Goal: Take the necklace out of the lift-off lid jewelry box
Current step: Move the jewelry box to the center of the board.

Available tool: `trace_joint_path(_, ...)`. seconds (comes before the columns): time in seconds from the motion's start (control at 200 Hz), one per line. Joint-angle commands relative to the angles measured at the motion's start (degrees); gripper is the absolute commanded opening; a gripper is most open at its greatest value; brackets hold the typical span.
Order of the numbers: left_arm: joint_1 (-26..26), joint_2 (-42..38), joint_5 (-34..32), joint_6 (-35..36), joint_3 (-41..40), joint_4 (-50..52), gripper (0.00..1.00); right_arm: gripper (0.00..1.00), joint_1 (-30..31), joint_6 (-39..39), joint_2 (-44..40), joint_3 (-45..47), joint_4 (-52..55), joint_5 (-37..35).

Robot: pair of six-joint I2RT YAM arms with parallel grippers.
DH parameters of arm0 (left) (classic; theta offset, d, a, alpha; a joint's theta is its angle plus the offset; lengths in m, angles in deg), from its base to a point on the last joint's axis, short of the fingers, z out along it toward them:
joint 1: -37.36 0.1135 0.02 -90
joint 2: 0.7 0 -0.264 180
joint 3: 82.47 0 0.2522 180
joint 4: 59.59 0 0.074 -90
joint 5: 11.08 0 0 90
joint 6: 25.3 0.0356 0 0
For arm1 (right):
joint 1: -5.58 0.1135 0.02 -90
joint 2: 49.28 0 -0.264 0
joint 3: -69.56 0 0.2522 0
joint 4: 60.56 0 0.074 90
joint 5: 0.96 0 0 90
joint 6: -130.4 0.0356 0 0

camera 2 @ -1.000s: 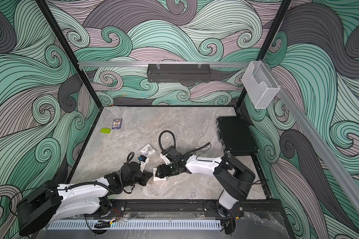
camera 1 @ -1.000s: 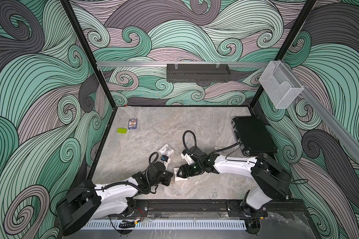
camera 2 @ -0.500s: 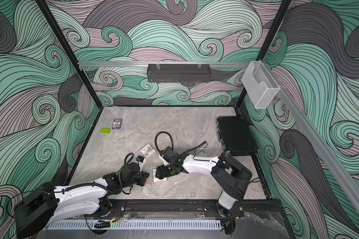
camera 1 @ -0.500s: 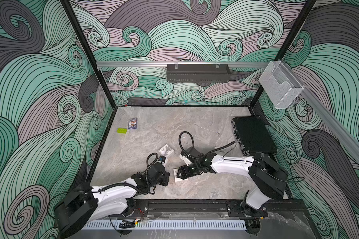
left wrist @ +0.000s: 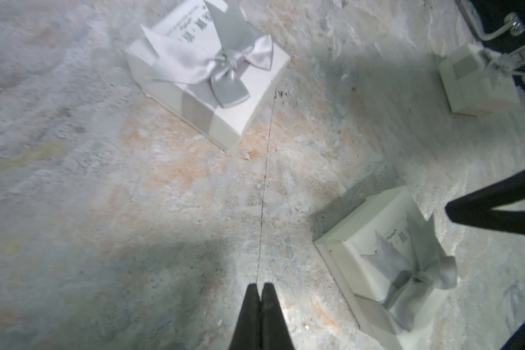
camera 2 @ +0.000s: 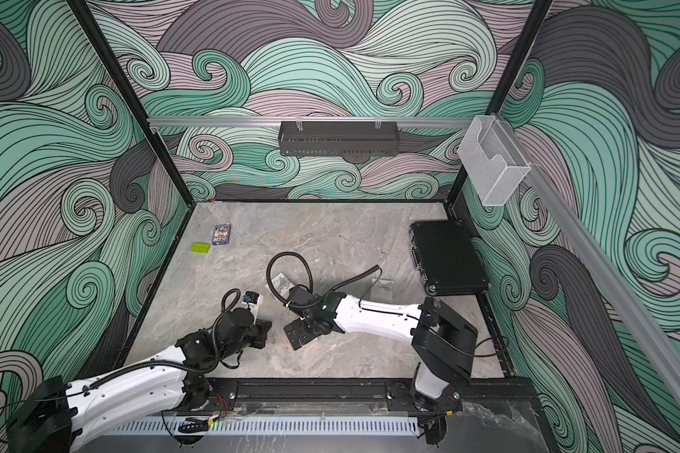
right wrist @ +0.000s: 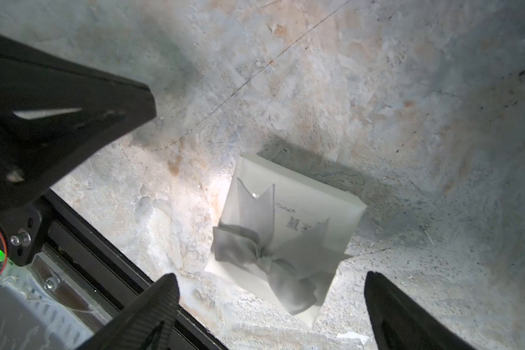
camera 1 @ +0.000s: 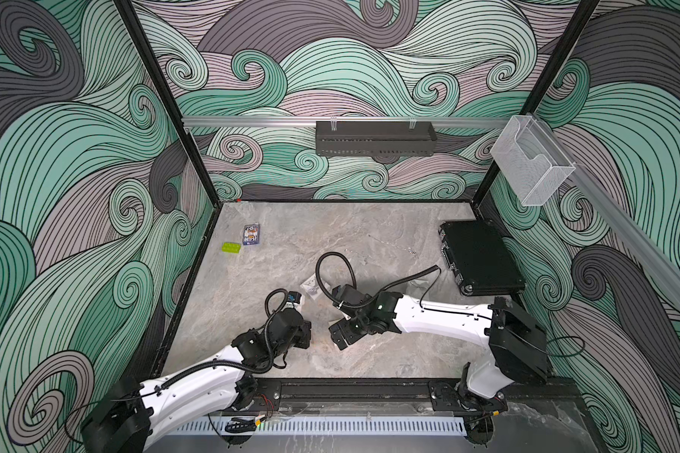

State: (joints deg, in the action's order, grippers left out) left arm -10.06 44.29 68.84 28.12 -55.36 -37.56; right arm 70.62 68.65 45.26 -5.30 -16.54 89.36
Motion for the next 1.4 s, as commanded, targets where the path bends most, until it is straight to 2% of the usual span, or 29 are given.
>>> trace_joint_path(0.0, 1.1, -3.2, -2.1, -0.9, 0.8, 4.9, 0.04, 0.99, 0.9, 0.3, 3.5, -2.0, 2.9, -4.4)
trace_joint_path(0.22, 2.2, -6.2, -2.0, -0.9, 0.8, 7.2, 0.32, 0.92, 1.2, 0.8, 9.0, -4.6, 3.5, -5.4)
trace_joint_path(0.335, 2.4, -6.7, -1.7, -0.8, 0.8, 7.4, 0.41, 0.83, 0.4, 0.8, 9.4, -3.7, 3.4, -7.2)
trace_joint_path(0.455, 2.6, -7.4, -1.3, -0.3, 0.9, 7.5, 0.43, 0.77, -4.1, -0.9, 6.6, -1.3, 3.2, -7.2)
trace_joint_path(0.575, 2.7, -8.0, -0.9, 0.4, 1.1, 7.6, 0.44, 0.72, -11.8, -4.2, 3.9, 1.2, 2.4, -5.4)
trace_joint_path(0.881, 2.8, -9.8, 0.2, 0.7, 1.3, 8.2, 0.45, 0.73, -30.2, -9.4, 3.1, 1.3, 3.0, -0.9)
trace_joint_path(1.191, 3.0, -9.3, 0.6, 1.6, 3.0, 8.7, 0.48, 0.75, -39.5, -8.4, -3.2, 4.7, 5.5, -5.5)
trace_joint_path(1.256, 3.4, -8.0, 1.0, 2.2, 3.8, 8.3, 0.49, 0.79, -39.7, -9.1, -3.8, 4.0, 6.7, -6.5)
trace_joint_path(1.396, 4.8, -3.8, 1.6, 3.9, 6.9, 7.9, 0.51, 0.89, -38.7, -10.9, -5.3, 3.0, 8.6, -3.9)
